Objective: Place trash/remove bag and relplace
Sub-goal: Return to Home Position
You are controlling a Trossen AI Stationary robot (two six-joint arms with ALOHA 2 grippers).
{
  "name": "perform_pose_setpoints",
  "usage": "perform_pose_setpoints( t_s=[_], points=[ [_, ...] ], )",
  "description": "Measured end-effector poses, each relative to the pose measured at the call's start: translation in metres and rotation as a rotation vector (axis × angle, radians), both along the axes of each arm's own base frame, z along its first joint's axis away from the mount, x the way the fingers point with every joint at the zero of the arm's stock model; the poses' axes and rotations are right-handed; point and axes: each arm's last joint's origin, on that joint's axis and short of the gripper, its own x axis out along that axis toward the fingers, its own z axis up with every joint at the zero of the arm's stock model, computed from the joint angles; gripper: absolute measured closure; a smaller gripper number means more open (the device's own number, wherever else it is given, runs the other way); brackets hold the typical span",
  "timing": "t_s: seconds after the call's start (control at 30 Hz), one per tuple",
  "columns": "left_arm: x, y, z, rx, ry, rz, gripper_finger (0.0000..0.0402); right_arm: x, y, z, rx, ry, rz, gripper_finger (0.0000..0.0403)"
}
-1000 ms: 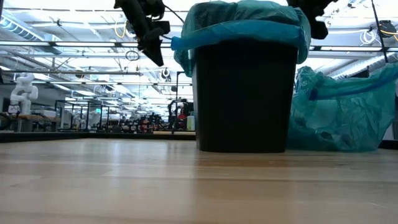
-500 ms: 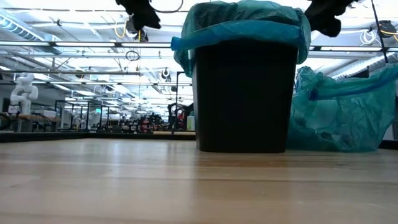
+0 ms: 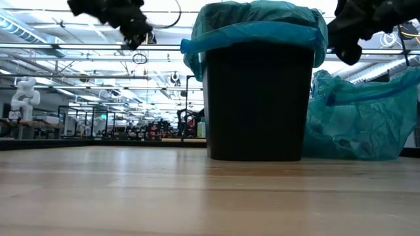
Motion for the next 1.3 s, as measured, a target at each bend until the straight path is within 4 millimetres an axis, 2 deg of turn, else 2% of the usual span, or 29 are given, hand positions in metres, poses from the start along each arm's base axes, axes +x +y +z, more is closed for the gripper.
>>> perform_pose_setpoints(
  t_s=[0.17, 0.33, 0.53, 0.8, 1.03, 1.23, 1.3],
  points=[
    [-0.010, -0.012, -0.033, -0.070, 0.010, 0.055, 0.0261, 0.000, 0.000, -0.014, -0.047, -0.102, -0.002, 0.0264],
    [-0.021, -0.023, -0.057, -0.053, -0.019, 0.269, 0.0261, 0.000, 0.000, -0.032, -0.023, -0.143, -0.014, 0.0264],
    [-0.034, -0.042, -0.092, -0.005, -0.089, 0.467, 0.0261, -0.002, 0.003, -0.040, -0.012, -0.227, 0.011, 0.0264],
    [-0.049, -0.061, -0.143, -0.025, -0.023, 0.597, 0.0261, 0.004, 0.013, -0.064, -0.038, -0.315, 0.110, 0.0264],
    [-0.059, -0.073, -0.163, 0.033, -0.086, 0.639, 0.0261, 0.008, 0.020, -0.090, -0.055, -0.478, 0.177, 0.0264],
    [-0.062, -0.081, -0.187, 0.009, -0.118, 0.637, 0.0261, 0.009, 0.022, -0.105, -0.020, -0.428, 0.134, 0.0264],
    [-0.060, -0.084, -0.187, 0.013, -0.162, 0.617, 0.0261, 0.009, 0.022, -0.105, -0.029, -0.426, 0.130, 0.0264]
  ],
)
